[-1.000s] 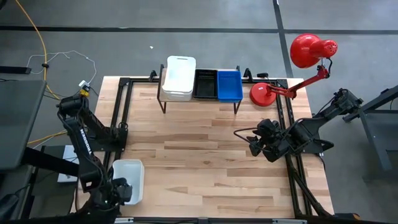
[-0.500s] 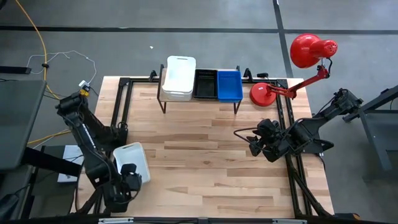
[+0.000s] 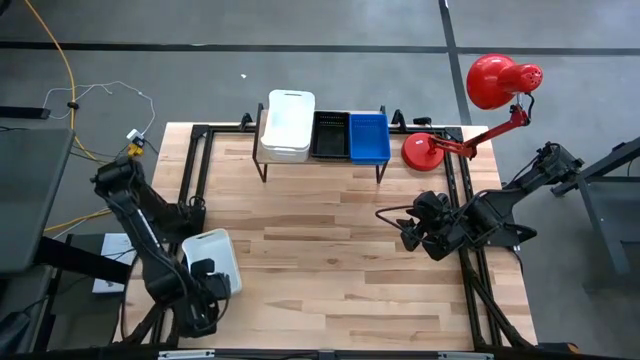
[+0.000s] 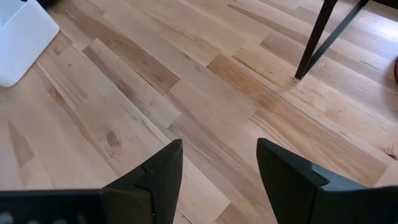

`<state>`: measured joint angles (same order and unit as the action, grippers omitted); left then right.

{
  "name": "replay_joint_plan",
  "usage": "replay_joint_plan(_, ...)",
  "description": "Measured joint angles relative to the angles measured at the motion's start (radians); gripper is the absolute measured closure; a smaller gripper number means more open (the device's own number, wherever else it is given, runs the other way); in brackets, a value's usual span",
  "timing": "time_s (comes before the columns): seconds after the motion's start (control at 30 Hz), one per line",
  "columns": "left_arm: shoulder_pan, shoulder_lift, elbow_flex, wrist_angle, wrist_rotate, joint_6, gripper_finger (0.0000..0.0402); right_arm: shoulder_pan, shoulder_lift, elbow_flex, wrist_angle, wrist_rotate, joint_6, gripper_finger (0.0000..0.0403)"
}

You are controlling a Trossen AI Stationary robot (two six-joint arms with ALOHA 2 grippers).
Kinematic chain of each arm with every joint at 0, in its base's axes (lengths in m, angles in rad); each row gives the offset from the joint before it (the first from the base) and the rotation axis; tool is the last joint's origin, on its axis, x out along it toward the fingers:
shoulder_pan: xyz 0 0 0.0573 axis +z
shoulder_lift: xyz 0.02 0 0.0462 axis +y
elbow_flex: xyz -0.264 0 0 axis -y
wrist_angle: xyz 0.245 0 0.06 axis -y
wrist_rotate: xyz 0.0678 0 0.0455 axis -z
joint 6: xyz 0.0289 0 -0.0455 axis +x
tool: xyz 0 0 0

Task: Stack baskets on shelf by color
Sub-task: Stack the white bin on top of the other bins on the shelf

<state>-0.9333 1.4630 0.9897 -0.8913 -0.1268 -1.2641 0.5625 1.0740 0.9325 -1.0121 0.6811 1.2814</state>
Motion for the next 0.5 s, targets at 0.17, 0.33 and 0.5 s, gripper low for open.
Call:
replay_joint_plan(0.17, 0.000, 0.083, 0.000, 0.005, 0.027, -0.049, 0.0200, 0.000, 0.000, 0.000, 0.000, 0.000, -0.007, 0.0211)
replay_joint_plan(0.33, 0.000, 0.167, 0.000, 0.004, 0.053, -0.092, 0.0200, 0.000, 0.000, 0.000, -0.004, 0.000, -0.007, 0.0211)
replay_joint_plan(0.5, 0.008, 0.218, 0.000, -0.004, 0.051, -0.096, 0.0220, 0.000, 0.000, 0.000, -0.004, 0.000, -0.007, 0.0211)
